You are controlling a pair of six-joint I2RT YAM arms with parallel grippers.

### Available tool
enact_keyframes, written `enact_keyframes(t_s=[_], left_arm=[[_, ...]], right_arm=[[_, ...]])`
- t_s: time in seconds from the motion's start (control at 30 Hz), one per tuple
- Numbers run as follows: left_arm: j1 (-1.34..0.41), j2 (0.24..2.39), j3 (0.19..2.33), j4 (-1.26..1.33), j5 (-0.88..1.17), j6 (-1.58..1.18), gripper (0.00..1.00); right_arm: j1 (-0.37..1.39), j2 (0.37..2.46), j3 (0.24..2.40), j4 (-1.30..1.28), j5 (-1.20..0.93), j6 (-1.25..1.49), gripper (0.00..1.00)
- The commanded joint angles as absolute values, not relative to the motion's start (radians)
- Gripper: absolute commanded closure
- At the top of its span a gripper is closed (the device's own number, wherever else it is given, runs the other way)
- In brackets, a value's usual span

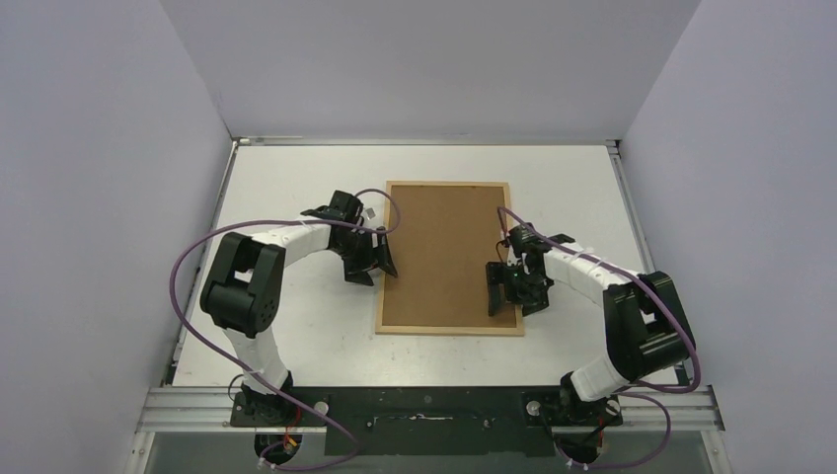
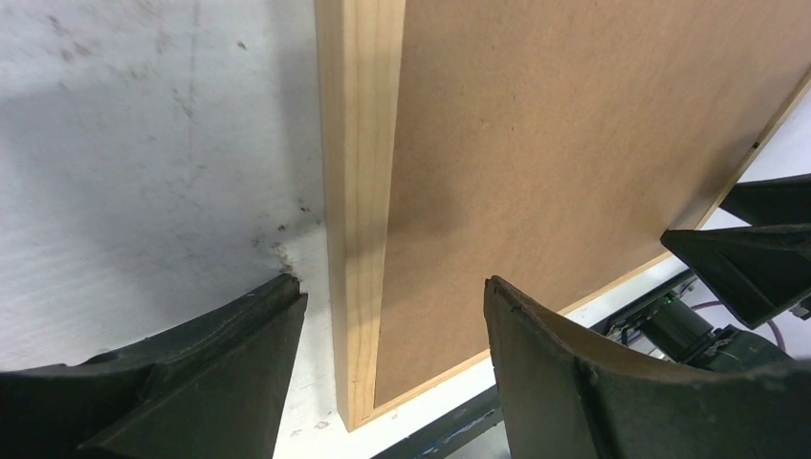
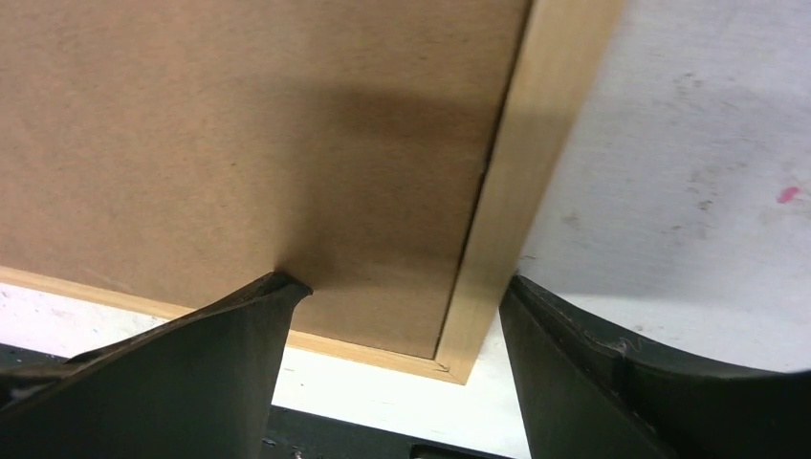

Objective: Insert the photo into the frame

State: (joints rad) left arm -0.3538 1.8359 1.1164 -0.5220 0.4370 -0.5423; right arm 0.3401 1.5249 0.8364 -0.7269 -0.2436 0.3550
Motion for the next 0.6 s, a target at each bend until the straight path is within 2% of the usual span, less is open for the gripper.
enact_keyframes(t_s=[0.0, 0.23, 0.43, 0.57], left_arm=[[-0.391, 1.853, 1.053, -0.544, 0.336, -0.537, 0.32], [-0.443, 1.878, 1.059, -0.610, 0.233, -0.563, 0.33], [-0.448, 1.899, 1.081, -0.596, 0.233, -0.590, 0.44], [-0.448, 1.907, 1.107, -0.579, 0.247, -0.612, 0.45]], right_arm=[[0.389, 1.520, 0.821, -0.671, -0.273, 0.329, 0.20], [0.492, 1.583, 0.864, -0.693, -0.097, 0.390, 0.20], [0.506, 1.560, 0.871, -0.634, -0.106, 0.446, 0.23], [0.506, 1.539, 0.887, -0.620, -0.124, 0.449, 0.21]])
